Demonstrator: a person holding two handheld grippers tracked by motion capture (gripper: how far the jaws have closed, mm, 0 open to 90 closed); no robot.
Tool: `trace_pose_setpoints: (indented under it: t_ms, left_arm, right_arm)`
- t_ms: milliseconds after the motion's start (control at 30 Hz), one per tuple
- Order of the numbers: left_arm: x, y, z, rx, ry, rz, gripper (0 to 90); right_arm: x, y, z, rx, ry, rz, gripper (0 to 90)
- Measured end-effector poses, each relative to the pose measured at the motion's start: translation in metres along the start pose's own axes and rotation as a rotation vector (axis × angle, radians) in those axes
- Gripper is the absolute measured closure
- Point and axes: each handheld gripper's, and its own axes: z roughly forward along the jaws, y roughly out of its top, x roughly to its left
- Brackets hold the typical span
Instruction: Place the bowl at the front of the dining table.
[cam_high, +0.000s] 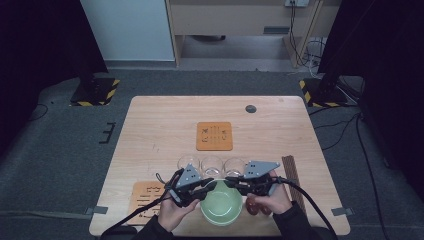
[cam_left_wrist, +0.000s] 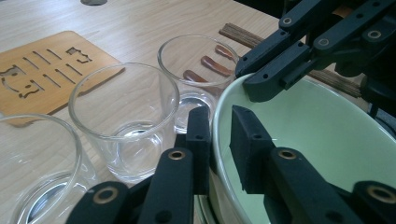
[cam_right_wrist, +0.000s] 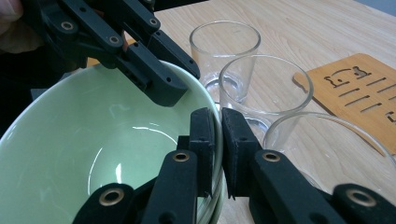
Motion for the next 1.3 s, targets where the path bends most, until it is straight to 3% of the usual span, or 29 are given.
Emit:
trace_pose_setpoints:
  t_ms: [567, 767, 1067, 1300]
  left_arm:
    - [-0.001, -0.001, 0.002, -0.008, -0.009, 0.010, 71.6]
    - [-0.002, -0.001, 0.001, -0.016, 0.003, 0.023, 76.2]
    - [-0.004, -0.002, -0.001, -0.012, 0.029, 0.065, 81.3]
    - [-0.005, -0.003, -0.001, -0.007, 0.036, 0.063, 83.3]
  right_arm:
    - [0.006, 0.003, -0.003, -0.035, -0.038, -0.066, 86.6]
    - [0.010, 0.006, -0.004, -0.048, -0.057, -0.107, 86.7]
    - [0.010, 0.006, -0.004, -0.052, -0.049, -0.102, 86.3]
    - [0.007, 0.004, -0.001, -0.044, -0.035, -0.088, 81.7]
